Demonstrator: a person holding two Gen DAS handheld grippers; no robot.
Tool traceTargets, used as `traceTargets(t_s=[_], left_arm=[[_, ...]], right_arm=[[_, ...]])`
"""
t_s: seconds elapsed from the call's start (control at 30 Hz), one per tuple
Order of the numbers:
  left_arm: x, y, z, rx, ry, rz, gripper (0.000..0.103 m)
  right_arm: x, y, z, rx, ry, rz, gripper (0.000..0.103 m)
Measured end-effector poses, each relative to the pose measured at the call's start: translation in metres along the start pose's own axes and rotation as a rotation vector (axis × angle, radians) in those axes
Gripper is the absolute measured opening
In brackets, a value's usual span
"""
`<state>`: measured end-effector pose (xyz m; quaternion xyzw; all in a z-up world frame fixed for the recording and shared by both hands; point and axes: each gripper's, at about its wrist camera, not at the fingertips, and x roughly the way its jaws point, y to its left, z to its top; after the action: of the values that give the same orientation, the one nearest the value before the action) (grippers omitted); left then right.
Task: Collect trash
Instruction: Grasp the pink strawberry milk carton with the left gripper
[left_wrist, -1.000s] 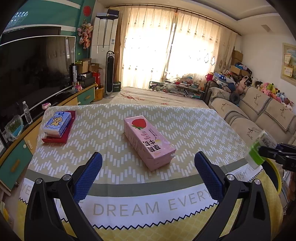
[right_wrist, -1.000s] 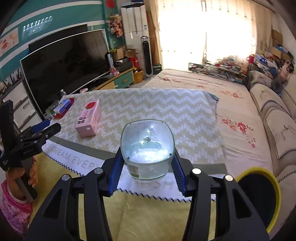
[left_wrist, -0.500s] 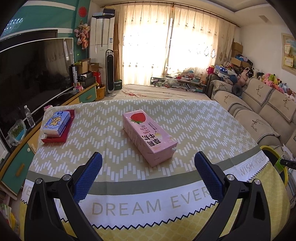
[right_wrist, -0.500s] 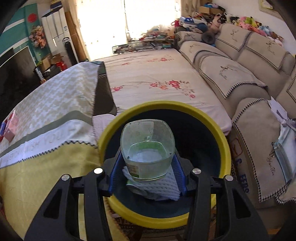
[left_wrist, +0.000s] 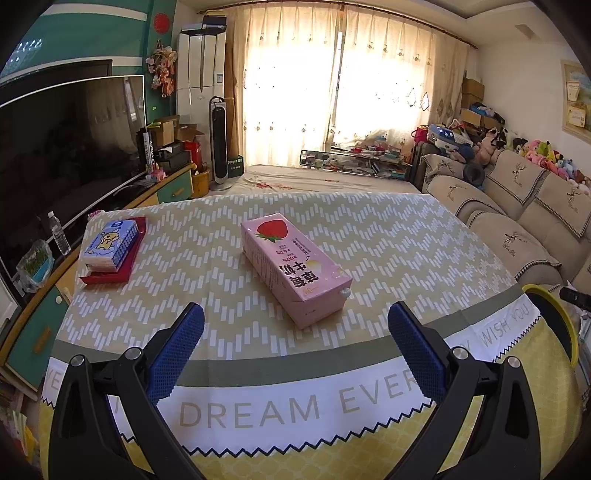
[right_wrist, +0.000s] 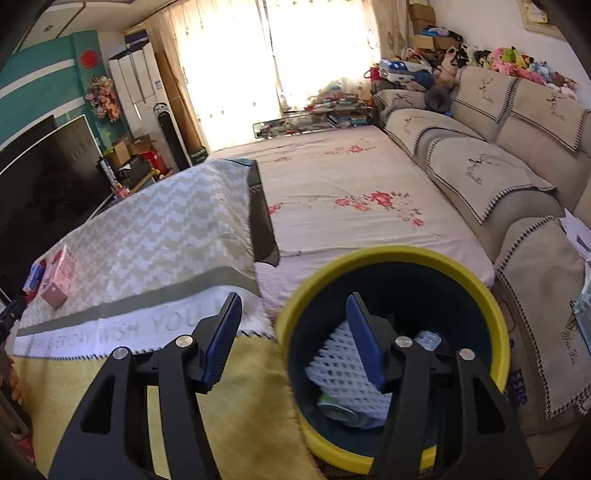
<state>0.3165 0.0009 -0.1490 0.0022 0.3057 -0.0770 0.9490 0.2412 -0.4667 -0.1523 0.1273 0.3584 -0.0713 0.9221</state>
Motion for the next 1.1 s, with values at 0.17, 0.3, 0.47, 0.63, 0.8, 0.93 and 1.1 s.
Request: traceTargets(t_s=[0.17,0.3,0.47,0.63,0.8,0.93,1.1], left_arm=[[0.008,-0.006,0.006,-0.022,0.059,0.02,0.098],[0.015,-0.02,0.018,-0.012,0.107,0.055,0.098],[0.042,-0.036,0.037,-0.05,0.175,0.108,0.098],[0.086,-0.031,0.048,-0.157,0.264,0.215,0.098],[0.114,-0.025,0.049,-0.207,0.308,0.282,0.096],[0.127,-0.024,0.051,-0.203,0.332,0.321,0.087],[0.142,-0.017,0.05,-0.228,0.369,0.325,0.067]], right_arm=[[0.009,0.049,0.022,-0.023,-0.049,0.124,0.057],[0.007,0.087,0.04,-0.087,-0.122,0.145,0.057],[0.005,0.105,0.039,-0.126,-0.197,0.105,0.062],[0.016,0.111,0.031,-0.139,-0.157,0.13,0.062],[0.013,0.118,0.029,-0.166,-0.162,0.151,0.062],[0.011,0.119,0.026,-0.175,-0.158,0.168,0.062],[0.009,0.118,0.026,-0.171,-0.158,0.177,0.063]])
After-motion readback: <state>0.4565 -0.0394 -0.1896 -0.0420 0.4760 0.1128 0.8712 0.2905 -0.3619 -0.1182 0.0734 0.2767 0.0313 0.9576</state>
